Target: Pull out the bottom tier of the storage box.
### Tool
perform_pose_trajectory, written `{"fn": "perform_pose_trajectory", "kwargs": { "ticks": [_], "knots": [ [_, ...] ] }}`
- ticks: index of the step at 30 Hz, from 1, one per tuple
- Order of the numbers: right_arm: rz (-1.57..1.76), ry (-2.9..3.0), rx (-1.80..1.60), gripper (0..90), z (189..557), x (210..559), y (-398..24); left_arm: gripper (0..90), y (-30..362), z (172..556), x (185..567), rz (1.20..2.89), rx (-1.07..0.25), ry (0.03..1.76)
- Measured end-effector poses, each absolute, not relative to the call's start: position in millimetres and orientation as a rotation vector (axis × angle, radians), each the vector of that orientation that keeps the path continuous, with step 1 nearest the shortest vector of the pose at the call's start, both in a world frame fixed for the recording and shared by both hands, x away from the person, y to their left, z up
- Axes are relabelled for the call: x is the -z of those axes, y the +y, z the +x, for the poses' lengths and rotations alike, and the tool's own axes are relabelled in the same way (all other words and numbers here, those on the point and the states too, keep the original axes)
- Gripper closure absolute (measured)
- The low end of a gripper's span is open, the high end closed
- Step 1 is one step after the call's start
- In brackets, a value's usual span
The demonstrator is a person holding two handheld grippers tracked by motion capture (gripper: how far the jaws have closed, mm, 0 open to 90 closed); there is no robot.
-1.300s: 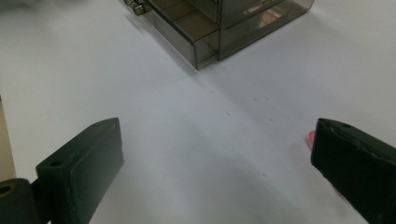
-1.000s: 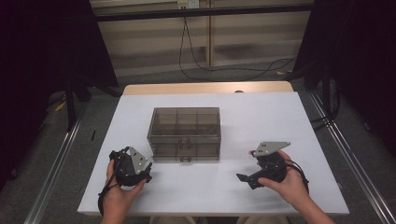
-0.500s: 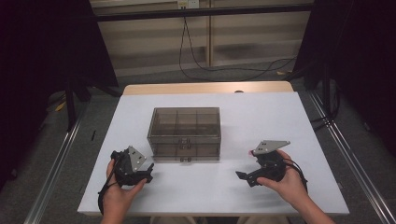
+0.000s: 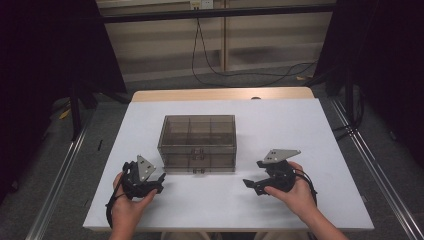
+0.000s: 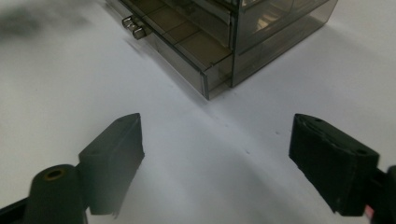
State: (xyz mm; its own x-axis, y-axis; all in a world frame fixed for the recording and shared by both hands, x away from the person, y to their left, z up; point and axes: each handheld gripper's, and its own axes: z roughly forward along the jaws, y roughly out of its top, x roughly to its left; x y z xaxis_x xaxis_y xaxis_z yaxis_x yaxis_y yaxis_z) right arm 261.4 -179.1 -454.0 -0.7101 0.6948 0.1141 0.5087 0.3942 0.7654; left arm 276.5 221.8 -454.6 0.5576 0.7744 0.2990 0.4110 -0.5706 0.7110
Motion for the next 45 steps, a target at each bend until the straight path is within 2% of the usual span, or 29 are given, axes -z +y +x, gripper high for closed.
{"fn": "perform_pose_trajectory", "kwargs": {
  "ticks": [11,12,15,27,34,39,45],
  "knots": [
    [1.050,2.394,-1.238,33.7,271,458,-164,34.3,221,282,458,2.211,-0.715,0.955],
    [1.050,2.394,-1.238,33.7,271,458,-164,38.2,221,282,458,2.211,-0.715,0.955],
    [1.045,2.394,-1.252,37.9,273,460,-161,38.9,220,283,458,2.225,-0.707,0.949],
    [1.003,2.408,-1.246,50.2,276,466,-152,60.3,218,288,462,2.225,-0.642,0.943],
    [0.978,2.423,-1.262,64.7,280,471,-144,65.2,217,289,464,2.198,-0.610,0.957],
    [0.979,2.413,-1.261,65.6,281,475,-138,68.9,218,291,463,2.197,-0.583,0.947],
    [0.983,2.410,-1.260,67.5,282,475,-137,68.5,215,294,468,2.206,-0.543,0.960]
  ]
}}
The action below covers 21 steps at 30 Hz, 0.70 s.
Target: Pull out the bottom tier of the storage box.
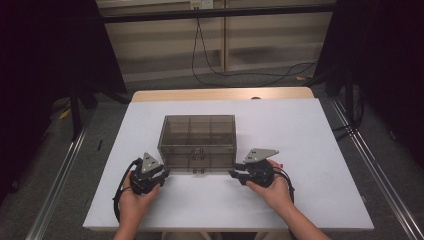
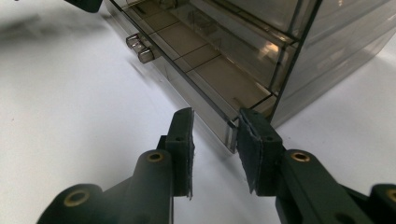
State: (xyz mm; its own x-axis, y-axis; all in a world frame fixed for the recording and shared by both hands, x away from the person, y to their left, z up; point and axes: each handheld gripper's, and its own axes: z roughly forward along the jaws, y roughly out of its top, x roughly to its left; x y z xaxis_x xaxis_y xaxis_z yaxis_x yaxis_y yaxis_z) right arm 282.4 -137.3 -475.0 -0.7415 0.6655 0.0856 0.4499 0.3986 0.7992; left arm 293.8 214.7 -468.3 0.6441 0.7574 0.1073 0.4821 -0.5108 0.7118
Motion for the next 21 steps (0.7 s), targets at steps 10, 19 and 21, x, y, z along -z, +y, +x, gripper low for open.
{"fn": "perform_pose_trajectory", "kwargs": {
  "ticks": [10,19,21],
  "knots": [
    [0.967,2.413,-1.248,72.2,282.3,473.6,-137.6,69.0,215.4,295.9,468.7,2.222,-0.535,0.954],
    [0.949,2.420,-1.245,77.2,280.9,472.6,-138.1,70.2,216.0,294.5,467.5,2.216,-0.510,0.977],
    [0.949,2.421,-1.244,77.6,280.5,472.5,-138.2,70.7,216.8,294.1,466.9,2.223,-0.510,0.972]
  ]
}}
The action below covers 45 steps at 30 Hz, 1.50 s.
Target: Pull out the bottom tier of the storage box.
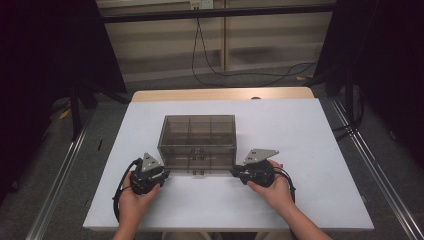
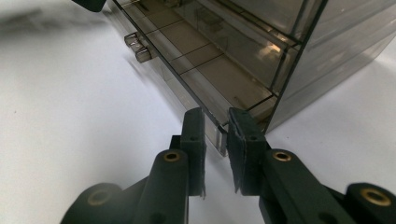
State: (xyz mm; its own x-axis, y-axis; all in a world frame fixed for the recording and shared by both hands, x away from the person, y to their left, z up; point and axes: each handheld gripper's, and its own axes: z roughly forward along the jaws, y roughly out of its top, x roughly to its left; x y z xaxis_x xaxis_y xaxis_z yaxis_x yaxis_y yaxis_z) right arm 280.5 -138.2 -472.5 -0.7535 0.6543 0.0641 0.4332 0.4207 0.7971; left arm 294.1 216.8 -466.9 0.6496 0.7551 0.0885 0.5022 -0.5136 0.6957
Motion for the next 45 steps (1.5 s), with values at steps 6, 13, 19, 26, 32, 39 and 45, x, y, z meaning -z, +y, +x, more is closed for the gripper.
{"fn": "perform_pose_trajectory", "kwargs": {
  "ticks": [6,13,19,26,32,39,45],
  "knots": [
    [0.947,2.430,-1.251,77.8,278,473,-139,71.0,218,292,466,2.235,-0.494,0.974],
    [0.930,2.442,-1.240,78.0,276,473,-140,71.6,218,289,465,2.229,-0.483,0.986],
    [0.930,2.447,-1.242,79.2,274,474,-141,72.2,218,285,465,2.230,-0.476,0.984],
    [0.913,2.461,-1.259,83.3,273,476,-142,72.5,220,282,465,2.248,-0.467,0.990],
    [0.909,2.470,-1.265,84.0,272,476,-143,72.5,221,281,465,2.243,-0.462,0.984],
    [0.905,2.486,-1.270,84.3,270,475,-143,72.6,222,279,464,2.256,-0.451,0.979],
    [0.905,2.484,-1.284,84.4,268,476,-143,73.5,223,276,464,2.264,-0.443,0.967]
  ]
}}
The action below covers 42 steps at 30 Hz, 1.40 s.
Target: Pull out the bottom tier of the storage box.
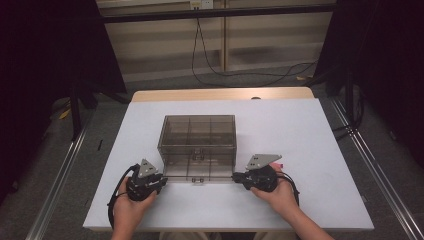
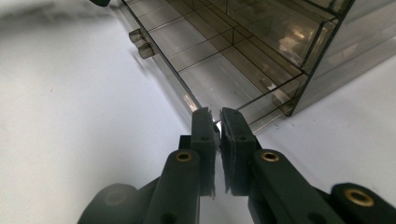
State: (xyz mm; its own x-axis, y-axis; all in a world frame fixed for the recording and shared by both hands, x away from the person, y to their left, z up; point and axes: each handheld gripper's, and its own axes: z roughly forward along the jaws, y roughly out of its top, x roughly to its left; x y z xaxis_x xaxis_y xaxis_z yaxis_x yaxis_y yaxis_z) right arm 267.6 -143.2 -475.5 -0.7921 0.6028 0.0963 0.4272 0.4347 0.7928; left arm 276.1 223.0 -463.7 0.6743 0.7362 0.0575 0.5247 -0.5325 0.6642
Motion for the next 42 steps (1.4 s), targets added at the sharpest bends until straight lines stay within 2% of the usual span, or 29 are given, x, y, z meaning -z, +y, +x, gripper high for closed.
{"fn": "perform_pose_trajectory", "kwargs": {
  "ticks": [30,32,34,37,42],
  "knots": [
    [0.901,2.502,-1.298,82.8,259.5,478.3,-146.9,77.4,228.7,268.2,462.2,2.283,-0.401,0.950],
    [0.903,2.503,-1.290,79.4,259.7,478.6,-146.6,75.1,228.9,268.7,462.7,2.282,-0.380,0.953],
    [0.914,2.501,-1.288,76.4,260.0,479.7,-145.8,68.2,228.1,268.7,464.8,2.284,-0.376,0.964],
    [0.916,2.497,-1.288,73.2,260.4,479.4,-145.7,67.0,229.8,269.4,464.6,2.287,-0.362,0.962],
    [0.896,2.513,-1.273,75.6,260.8,476.6,-144.3,67.7,230.0,269.6,463.9,2.289,-0.355,0.946]
  ]
}}
